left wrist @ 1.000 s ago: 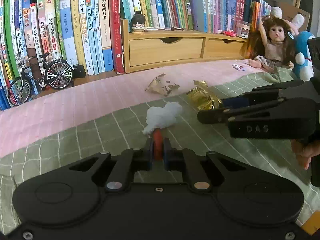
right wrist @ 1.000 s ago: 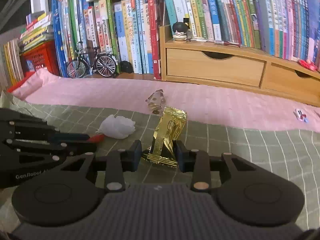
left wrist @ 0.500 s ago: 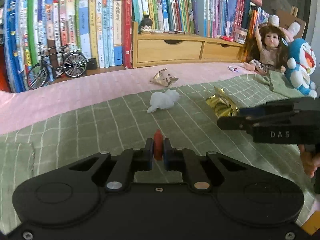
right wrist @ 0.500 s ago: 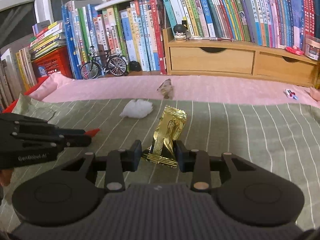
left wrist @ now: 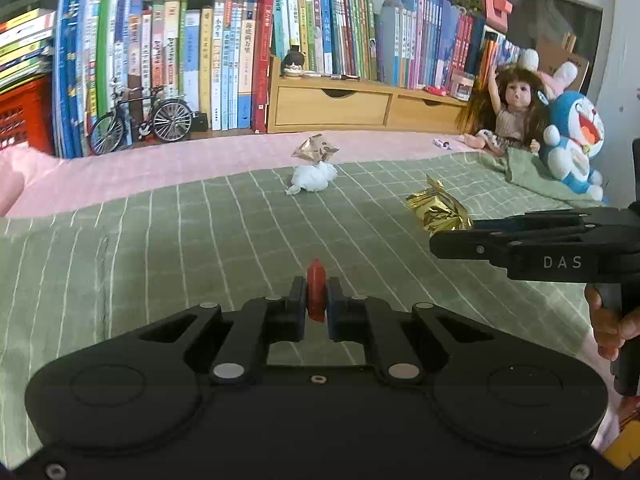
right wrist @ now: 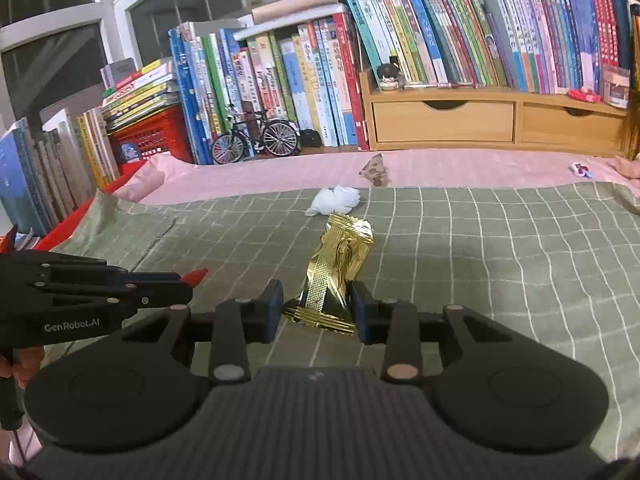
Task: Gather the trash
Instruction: 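Carry the gold wrapper and red piece down past the bed edge toward the bin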
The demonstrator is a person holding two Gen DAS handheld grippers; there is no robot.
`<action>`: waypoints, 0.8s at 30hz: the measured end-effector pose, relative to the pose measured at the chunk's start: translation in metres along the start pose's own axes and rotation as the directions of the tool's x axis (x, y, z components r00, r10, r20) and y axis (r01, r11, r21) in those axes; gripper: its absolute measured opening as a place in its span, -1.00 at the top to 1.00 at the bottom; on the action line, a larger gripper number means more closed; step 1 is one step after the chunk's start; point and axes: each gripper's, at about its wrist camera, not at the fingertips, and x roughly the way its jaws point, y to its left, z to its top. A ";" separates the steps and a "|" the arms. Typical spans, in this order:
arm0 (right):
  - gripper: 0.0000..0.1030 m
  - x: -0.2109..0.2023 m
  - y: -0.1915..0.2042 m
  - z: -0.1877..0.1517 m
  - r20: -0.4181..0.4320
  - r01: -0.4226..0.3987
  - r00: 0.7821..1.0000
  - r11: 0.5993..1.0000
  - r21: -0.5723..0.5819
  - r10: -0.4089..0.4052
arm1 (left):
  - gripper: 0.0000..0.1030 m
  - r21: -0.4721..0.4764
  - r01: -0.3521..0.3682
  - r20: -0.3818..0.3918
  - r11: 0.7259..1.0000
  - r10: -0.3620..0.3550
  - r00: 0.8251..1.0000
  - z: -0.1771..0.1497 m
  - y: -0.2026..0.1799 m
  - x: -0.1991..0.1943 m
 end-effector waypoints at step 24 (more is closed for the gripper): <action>0.21 -0.105 0.070 -0.063 0.011 -0.090 0.996 0.993 -0.073 0.091 | 0.81 -0.005 0.025 0.052 1.000 -0.025 0.998 -0.082 -0.039 -0.142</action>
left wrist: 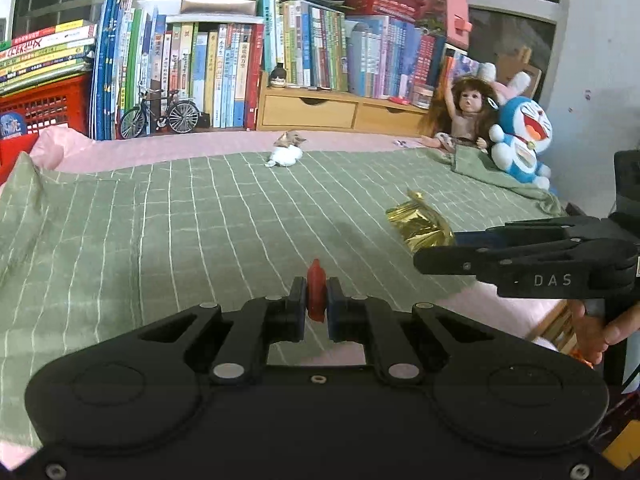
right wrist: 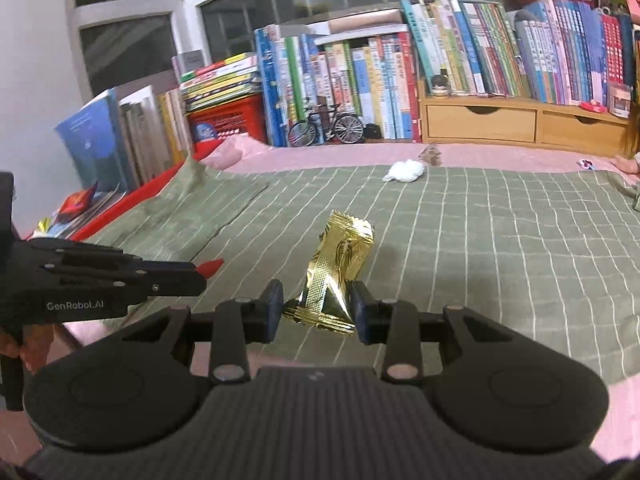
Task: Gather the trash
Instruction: 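Carry the gold wrapper and red piece down past the bed edge toward the bin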
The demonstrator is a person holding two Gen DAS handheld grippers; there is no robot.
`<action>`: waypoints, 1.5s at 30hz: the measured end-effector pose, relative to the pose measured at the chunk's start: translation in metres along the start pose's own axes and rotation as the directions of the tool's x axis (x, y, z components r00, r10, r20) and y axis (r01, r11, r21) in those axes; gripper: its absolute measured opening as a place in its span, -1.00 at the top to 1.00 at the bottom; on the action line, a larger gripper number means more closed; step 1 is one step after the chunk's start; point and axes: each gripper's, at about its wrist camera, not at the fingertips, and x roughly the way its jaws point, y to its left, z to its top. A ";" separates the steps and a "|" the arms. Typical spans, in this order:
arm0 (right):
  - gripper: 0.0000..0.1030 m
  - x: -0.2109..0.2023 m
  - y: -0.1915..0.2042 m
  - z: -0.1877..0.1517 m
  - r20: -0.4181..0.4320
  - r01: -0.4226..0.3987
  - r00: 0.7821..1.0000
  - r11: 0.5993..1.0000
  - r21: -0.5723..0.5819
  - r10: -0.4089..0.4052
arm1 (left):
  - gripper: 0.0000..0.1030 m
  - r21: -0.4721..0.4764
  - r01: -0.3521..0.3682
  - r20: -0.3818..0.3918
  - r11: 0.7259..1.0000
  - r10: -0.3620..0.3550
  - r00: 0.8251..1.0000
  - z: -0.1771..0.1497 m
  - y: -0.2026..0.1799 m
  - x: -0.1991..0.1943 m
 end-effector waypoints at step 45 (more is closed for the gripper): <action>0.20 -0.064 0.058 -0.143 -0.115 -0.132 0.983 0.984 0.116 0.145 | 0.81 -0.130 0.144 -0.218 0.981 -0.170 0.961 -0.171 -0.024 -0.040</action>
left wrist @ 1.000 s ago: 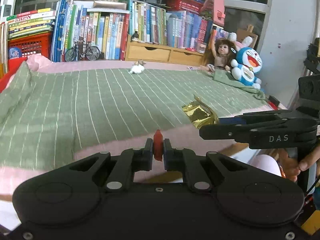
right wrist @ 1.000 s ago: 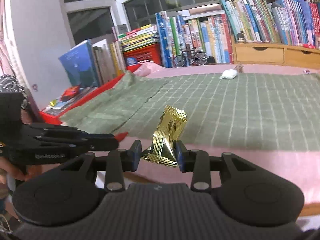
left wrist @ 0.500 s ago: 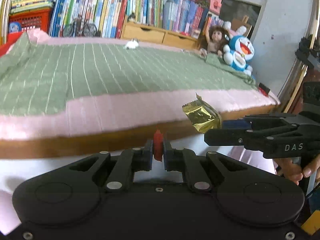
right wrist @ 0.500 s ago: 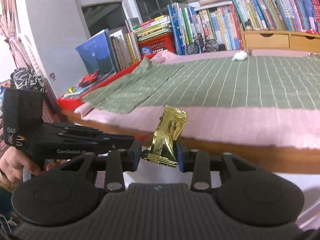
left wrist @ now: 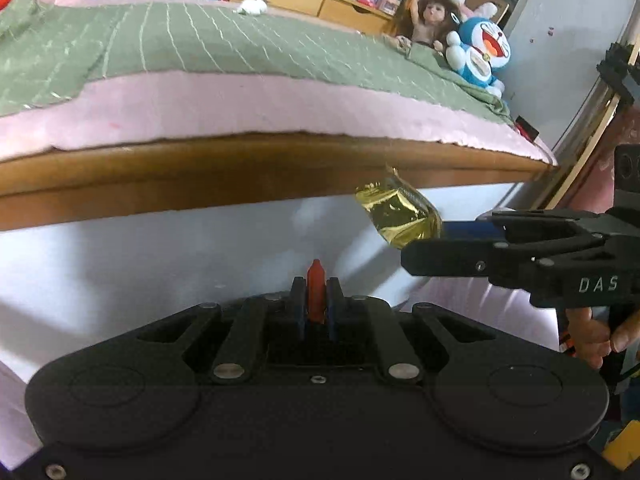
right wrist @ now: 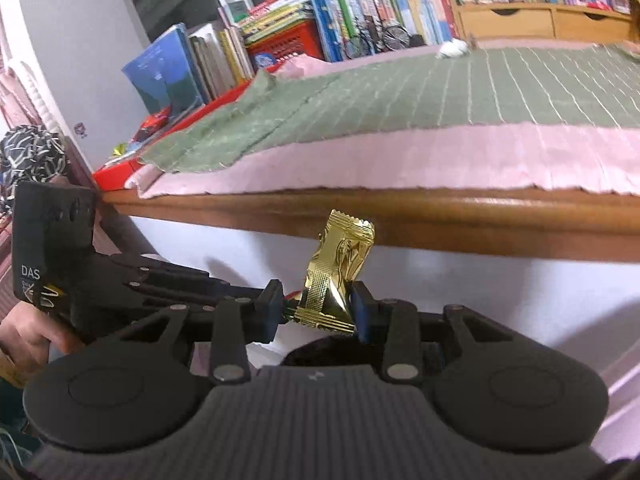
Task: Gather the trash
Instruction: 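Carry the gold wrapper and red piece down past the bed edge toward the bin, then open the left gripper then the right over the bin to drop both items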
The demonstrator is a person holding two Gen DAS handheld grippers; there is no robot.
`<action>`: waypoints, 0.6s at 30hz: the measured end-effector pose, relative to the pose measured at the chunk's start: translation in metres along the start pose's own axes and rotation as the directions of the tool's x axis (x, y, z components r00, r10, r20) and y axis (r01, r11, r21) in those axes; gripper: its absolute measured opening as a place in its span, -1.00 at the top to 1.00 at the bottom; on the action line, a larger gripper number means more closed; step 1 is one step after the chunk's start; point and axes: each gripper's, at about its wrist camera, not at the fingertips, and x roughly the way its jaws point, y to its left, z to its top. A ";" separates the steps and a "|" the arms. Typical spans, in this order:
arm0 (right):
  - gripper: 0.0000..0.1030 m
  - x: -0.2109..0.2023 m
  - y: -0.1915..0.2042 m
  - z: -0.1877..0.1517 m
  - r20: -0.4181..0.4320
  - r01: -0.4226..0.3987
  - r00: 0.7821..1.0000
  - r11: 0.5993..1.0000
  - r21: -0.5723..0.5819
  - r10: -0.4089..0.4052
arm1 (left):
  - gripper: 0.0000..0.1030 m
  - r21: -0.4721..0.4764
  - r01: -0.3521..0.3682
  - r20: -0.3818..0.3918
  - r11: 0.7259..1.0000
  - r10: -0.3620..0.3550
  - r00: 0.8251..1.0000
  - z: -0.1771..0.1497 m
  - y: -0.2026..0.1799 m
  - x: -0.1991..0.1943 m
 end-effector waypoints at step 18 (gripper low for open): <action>-0.84 0.039 -0.003 -0.016 -0.117 0.093 0.989 0.996 0.002 -0.092 | 0.81 -0.056 -0.051 -0.027 0.997 0.050 0.998 0.008 0.020 0.011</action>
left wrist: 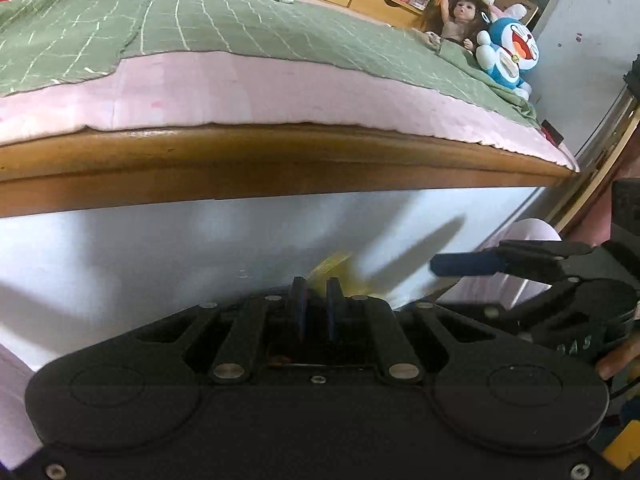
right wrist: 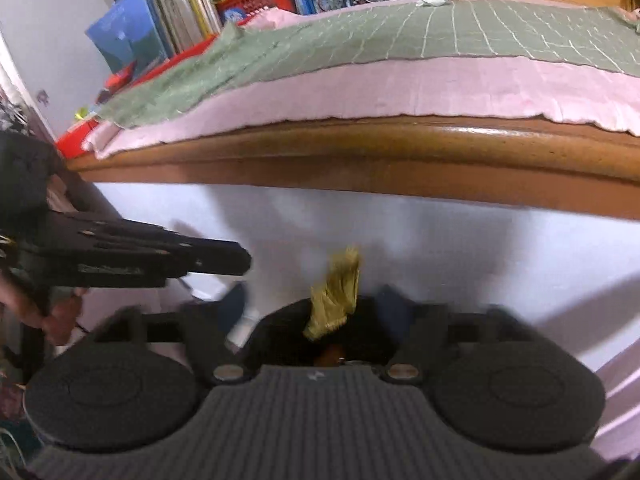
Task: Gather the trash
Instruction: 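Open the left gripper then the right over the bin to drop both items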
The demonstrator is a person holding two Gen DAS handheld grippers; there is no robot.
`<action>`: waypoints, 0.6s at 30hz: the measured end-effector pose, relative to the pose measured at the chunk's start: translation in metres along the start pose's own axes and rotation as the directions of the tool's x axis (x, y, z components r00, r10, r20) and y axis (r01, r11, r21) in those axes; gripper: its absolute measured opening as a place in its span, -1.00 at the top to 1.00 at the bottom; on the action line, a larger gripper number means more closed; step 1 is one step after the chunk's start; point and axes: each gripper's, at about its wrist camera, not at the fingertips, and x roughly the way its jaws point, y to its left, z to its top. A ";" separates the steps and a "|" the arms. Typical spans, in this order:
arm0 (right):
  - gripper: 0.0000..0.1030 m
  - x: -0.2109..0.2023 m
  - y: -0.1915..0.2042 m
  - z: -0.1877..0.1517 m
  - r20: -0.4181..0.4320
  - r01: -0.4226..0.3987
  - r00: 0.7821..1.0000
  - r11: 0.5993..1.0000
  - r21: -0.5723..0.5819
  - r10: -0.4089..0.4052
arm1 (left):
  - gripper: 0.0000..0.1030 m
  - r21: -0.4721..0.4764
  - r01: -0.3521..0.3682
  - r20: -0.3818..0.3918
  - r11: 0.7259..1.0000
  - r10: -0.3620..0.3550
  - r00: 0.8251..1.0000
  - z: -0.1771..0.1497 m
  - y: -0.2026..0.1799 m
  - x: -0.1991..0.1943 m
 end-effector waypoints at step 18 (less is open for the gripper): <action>-1.00 0.003 -0.011 -0.002 -0.035 0.080 0.996 0.996 0.028 -0.079 | 0.60 0.017 -0.026 -0.002 1.000 0.027 1.000 -0.003 -0.003 0.004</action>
